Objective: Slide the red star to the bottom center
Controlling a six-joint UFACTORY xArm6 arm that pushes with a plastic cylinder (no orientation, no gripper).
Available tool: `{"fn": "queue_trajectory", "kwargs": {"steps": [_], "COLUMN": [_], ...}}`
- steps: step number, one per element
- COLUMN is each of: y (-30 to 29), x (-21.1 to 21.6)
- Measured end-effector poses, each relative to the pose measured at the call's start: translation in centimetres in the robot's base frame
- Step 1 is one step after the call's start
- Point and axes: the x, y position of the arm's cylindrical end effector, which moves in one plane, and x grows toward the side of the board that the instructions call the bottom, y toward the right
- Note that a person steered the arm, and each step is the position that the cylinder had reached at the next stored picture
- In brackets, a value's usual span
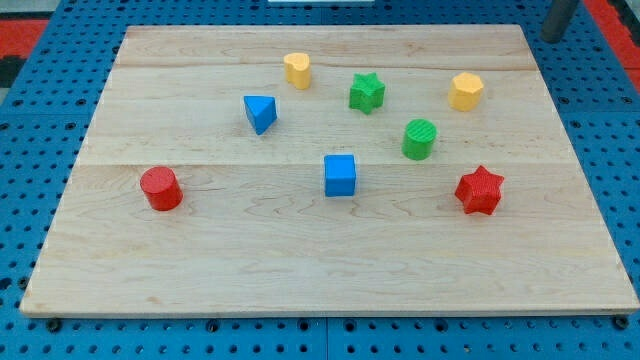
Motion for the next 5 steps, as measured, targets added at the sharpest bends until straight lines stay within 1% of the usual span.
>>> {"fn": "queue_trajectory", "kwargs": {"steps": [5], "y": [0.33], "x": [0.33]}}
